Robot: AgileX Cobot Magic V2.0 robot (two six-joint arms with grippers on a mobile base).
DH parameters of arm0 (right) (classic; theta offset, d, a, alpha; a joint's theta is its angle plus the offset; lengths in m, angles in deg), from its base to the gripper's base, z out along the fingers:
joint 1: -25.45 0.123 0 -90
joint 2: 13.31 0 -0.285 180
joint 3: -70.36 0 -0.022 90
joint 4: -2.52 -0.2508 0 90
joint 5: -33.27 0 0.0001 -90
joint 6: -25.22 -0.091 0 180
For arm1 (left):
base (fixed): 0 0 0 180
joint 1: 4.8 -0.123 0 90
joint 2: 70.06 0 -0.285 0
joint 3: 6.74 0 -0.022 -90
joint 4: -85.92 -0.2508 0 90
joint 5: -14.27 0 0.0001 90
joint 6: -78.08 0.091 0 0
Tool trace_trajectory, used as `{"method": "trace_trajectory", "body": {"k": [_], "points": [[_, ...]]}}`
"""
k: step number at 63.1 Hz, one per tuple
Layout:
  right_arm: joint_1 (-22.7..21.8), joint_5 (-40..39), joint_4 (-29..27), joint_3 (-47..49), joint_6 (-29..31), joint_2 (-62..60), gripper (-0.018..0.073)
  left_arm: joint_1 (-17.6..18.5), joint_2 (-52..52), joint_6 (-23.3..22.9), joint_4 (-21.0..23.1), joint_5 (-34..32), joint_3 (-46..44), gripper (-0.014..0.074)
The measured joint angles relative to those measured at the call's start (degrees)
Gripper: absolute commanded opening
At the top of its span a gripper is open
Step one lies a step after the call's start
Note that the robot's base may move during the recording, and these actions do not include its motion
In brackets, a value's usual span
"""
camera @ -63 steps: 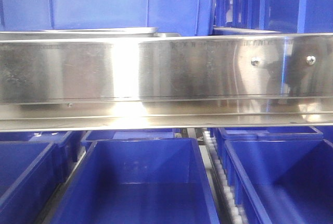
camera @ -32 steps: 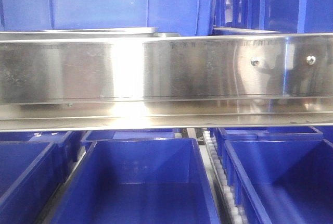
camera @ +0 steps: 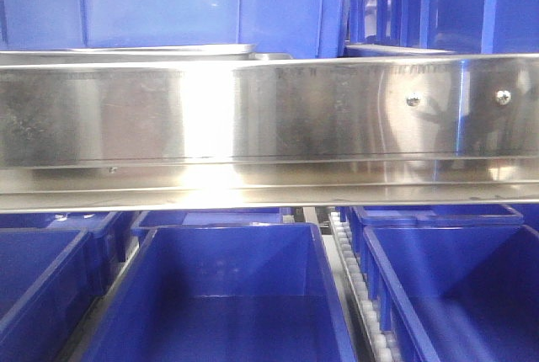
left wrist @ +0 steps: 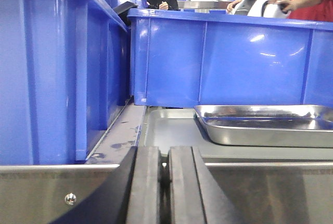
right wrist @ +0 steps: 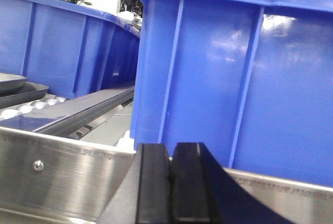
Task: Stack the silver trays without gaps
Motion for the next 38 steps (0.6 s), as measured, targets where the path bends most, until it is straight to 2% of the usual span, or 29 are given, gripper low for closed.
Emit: {"method": "trace_trajectory", "body": {"k": [23,38], "points": [[0.0,0.0,-0.1,0.0,0.0,0.0,-0.0080,0.0,0.0,0.0,0.0,0.0,0.0,0.0004],[0.0,1.7,-0.5,0.0,-2.4,0.0,-0.0080,0.0,0.0,0.0,0.0,0.0,0.0,0.0004]]}}
